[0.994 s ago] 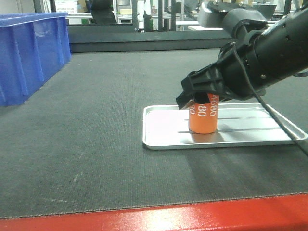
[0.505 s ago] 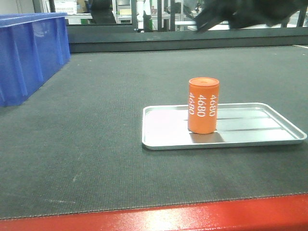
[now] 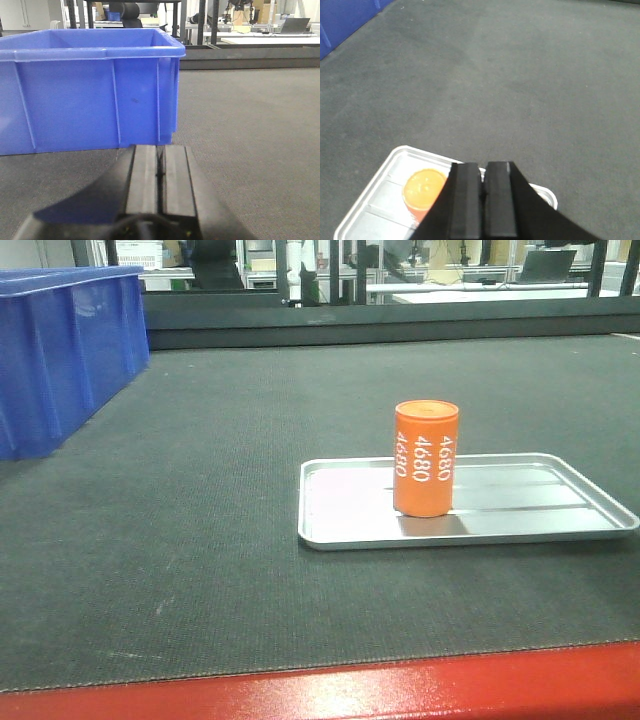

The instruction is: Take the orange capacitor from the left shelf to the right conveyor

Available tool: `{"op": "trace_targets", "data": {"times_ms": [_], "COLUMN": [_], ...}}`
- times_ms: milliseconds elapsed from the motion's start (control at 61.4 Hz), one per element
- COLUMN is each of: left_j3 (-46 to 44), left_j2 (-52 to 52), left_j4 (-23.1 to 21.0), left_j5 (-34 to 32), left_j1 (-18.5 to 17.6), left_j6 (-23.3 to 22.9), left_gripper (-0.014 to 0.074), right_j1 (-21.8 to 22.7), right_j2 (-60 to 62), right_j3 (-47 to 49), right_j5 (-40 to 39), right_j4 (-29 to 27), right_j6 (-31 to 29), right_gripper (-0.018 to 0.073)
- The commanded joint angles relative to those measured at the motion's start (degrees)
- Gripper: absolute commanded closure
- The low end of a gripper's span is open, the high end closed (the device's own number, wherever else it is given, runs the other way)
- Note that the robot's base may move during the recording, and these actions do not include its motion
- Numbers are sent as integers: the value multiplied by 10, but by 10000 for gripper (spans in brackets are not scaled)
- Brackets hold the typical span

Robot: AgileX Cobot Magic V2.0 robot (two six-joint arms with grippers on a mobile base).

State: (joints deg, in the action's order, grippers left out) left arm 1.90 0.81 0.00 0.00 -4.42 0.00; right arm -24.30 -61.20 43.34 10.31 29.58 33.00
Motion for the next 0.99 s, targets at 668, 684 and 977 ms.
{"op": "trace_targets", "data": {"times_ms": [668,684,977], "left_j3": [-4,-4,-4], "left_j2": [-6,-6,-6], "left_j4": [-3,-3,-3], "left_j5": [-52,-52,-52], "left_j1": [-3,-3,-3], "left_j6": [0,0,0], "left_gripper": [701,701,701], "right_j1": [236,252,319], "right_j2": [210,226,431], "right_j3": [-32,-41,-236], "right_j5": [-42,-47,-94], "right_j4": [18,18,13], "right_j6": [0,0,30], "right_gripper": [513,513,513]}}
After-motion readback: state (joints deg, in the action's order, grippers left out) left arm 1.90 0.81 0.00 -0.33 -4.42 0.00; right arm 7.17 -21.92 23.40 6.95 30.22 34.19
